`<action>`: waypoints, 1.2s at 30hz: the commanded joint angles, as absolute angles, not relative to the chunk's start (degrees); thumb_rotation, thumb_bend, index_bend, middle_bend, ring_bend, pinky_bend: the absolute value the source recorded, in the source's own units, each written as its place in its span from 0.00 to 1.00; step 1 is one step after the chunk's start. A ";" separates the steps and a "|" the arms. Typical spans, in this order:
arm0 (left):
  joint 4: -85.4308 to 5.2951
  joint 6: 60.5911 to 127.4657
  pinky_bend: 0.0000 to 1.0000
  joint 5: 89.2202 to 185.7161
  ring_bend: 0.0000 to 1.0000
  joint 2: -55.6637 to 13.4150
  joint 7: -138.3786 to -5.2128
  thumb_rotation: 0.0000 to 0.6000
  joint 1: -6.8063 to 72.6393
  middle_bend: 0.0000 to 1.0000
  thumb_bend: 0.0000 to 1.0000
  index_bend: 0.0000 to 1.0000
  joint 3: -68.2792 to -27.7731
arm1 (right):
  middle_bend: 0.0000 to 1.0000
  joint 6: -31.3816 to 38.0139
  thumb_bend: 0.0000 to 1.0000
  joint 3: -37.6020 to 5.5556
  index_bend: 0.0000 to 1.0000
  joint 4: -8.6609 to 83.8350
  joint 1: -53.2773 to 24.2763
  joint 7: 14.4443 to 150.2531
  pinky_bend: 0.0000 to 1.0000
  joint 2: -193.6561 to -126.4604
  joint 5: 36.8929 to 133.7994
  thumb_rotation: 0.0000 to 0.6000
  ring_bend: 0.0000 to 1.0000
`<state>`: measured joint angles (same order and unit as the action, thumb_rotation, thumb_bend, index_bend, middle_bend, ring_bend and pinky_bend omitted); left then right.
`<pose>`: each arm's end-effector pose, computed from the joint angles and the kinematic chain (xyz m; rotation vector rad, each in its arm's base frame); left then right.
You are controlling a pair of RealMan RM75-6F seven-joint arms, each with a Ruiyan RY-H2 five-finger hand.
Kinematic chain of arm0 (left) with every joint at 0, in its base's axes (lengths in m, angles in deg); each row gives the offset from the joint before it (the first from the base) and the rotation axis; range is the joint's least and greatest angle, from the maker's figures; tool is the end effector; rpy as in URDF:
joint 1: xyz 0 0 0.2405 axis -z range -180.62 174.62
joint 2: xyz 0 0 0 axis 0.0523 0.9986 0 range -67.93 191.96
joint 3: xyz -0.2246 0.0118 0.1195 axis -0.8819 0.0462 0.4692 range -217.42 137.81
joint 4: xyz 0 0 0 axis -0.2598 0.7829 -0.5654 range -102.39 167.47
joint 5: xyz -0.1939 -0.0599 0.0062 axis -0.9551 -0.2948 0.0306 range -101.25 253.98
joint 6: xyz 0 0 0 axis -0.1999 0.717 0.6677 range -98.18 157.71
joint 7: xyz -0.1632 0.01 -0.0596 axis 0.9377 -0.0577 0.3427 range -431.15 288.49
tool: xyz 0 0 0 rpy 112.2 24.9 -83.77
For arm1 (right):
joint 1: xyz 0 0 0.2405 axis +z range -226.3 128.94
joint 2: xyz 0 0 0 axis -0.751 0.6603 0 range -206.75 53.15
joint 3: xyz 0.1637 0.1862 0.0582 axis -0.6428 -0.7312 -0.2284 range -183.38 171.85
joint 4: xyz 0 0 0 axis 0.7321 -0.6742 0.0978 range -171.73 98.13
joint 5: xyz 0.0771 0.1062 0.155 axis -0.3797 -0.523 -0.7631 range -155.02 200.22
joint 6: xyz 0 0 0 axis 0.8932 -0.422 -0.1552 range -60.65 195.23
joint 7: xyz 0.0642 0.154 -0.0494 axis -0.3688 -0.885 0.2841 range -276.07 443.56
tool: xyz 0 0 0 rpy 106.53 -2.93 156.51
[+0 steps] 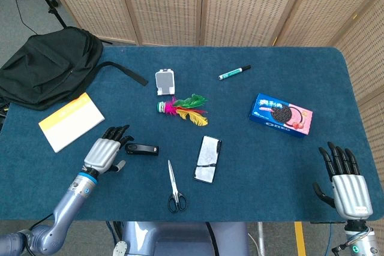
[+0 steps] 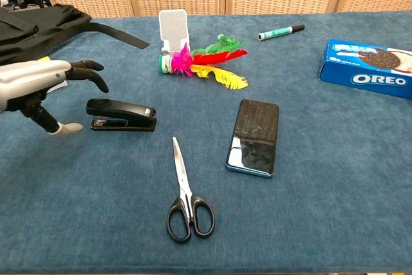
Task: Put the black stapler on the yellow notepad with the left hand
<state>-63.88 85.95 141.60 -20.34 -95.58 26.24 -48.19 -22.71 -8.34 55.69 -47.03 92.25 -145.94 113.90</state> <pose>-0.1909 0.3067 -0.0019 -1.8219 -1.0845 -0.8119 -0.2900 -0.1913 0.1446 1.3998 -0.7960 0.9185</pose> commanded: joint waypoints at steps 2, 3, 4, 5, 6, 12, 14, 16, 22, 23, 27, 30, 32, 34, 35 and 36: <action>-62.11 85.06 0.06 139.88 0.00 -22.62 -96.26 1.00 28.03 0.00 0.33 0.26 -48.45 | 0.00 -22.64 0.33 -8.35 0.07 55.73 -47.02 92.09 0.00 -145.84 113.79 1.00 0.00; -61.82 85.03 0.06 139.48 0.00 -23.17 -96.33 1.00 28.37 0.00 0.33 0.26 -48.46 | 0.00 -22.67 0.33 -8.37 0.07 55.72 -47.02 92.04 0.00 -145.83 113.78 1.00 0.00; -61.63 85.04 0.06 139.19 0.00 -23.54 -96.41 1.00 28.59 0.00 0.33 0.26 -48.44 | 0.00 -22.65 0.33 -8.38 0.07 55.69 -47.01 92.01 0.00 -145.83 113.76 1.00 0.00; -61.48 85.09 0.06 138.93 0.00 -23.82 -96.53 1.00 28.78 0.00 0.34 0.26 -48.38 | 0.00 -22.63 0.33 -8.38 0.07 55.68 -47.00 91.98 0.00 -145.83 113.74 1.00 0.00; -61.38 85.12 0.06 138.69 0.00 -24.09 -96.68 1.00 28.98 0.00 0.34 0.26 -48.32 | 0.00 -22.59 0.33 -8.37 0.07 55.66 -46.98 91.94 0.00 -145.82 113.72 1.00 0.00; -61.14 86.25 0.06 138.29 0.01 -25.58 -96.79 1.00 29.66 0.00 0.38 0.27 -47.91 | 0.00 -22.70 0.33 -8.44 0.07 55.62 -46.97 91.64 0.00 -145.75 113.71 1.00 0.00; -61.00 86.33 0.06 137.88 0.01 -25.96 -96.84 1.00 29.91 0.01 0.39 0.27 -47.85 | 0.00 -22.81 0.33 -8.44 0.07 55.64 -47.01 91.61 0.00 -145.72 113.74 1.00 0.00; -60.85 86.50 0.06 137.52 0.02 -26.31 -97.12 1.00 30.18 0.01 0.39 0.28 -47.69 | 0.00 -22.89 0.33 -8.48 0.07 55.67 -47.02 91.61 0.00 -145.71 113.75 1.00 0.00; -60.97 86.44 0.06 135.92 0.02 -26.74 -98.42 1.00 31.08 0.01 0.39 0.28 -47.21 | 0.00 -22.98 0.33 -8.49 0.07 55.65 -47.04 91.55 0.00 -145.68 113.76 1.00 0.00; -61.01 86.45 0.06 135.66 0.02 -26.82 -98.58 1.00 31.22 0.01 0.39 0.28 -47.19 | 0.00 -22.97 0.33 -8.49 0.07 55.66 -47.03 91.56 0.00 -145.68 113.76 1.00 0.00; -60.84 86.58 0.06 134.75 0.02 -27.42 -99.75 1.00 31.88 0.01 0.40 0.28 -46.76 | 0.00 -23.08 0.33 -8.56 0.07 55.64 -47.05 91.44 0.00 -145.65 113.72 1.00 0.00; -60.73 86.82 0.06 133.89 0.03 -27.96 -100.29 1.00 32.16 0.02 0.41 0.29 -46.63 | 0.00 -23.19 0.33 -8.61 0.07 55.63 -47.08 91.31 0.00 -145.60 113.71 1.00 0.00; -60.66 86.95 0.06 133.61 0.04 -28.19 -100.45 1.00 32.29 0.03 0.42 0.31 -46.60 | 0.00 -23.18 0.33 -8.62 0.07 55.63 -47.08 91.22 0.00 -145.58 113.68 1.00 0.00; -60.38 87.47 0.07 133.48 0.06 -28.64 -100.95 1.00 32.47 0.05 0.43 0.33 -46.46 | 0.00 -23.19 0.33 -8.67 0.07 55.65 -47.07 91.06 0.00 -145.54 113.60 1.00 0.00; -60.27 87.73 0.07 133.48 0.07 -28.82 -101.13 1.00 32.48 0.07 0.44 0.35 -46.42 | 0.00 -23.19 0.33 -8.69 0.07 55.66 -47.07 91.00 0.00 -145.52 113.58 1.00 0.00; -60.15 88.06 0.08 133.46 0.08 -29.05 -101.27 1.00 32.49 0.08 0.45 0.37 -46.38 | 0.00 -23.19 0.33 -8.71 0.07 55.69 -47.06 90.93 0.00 -145.48 113.57 1.00 0.00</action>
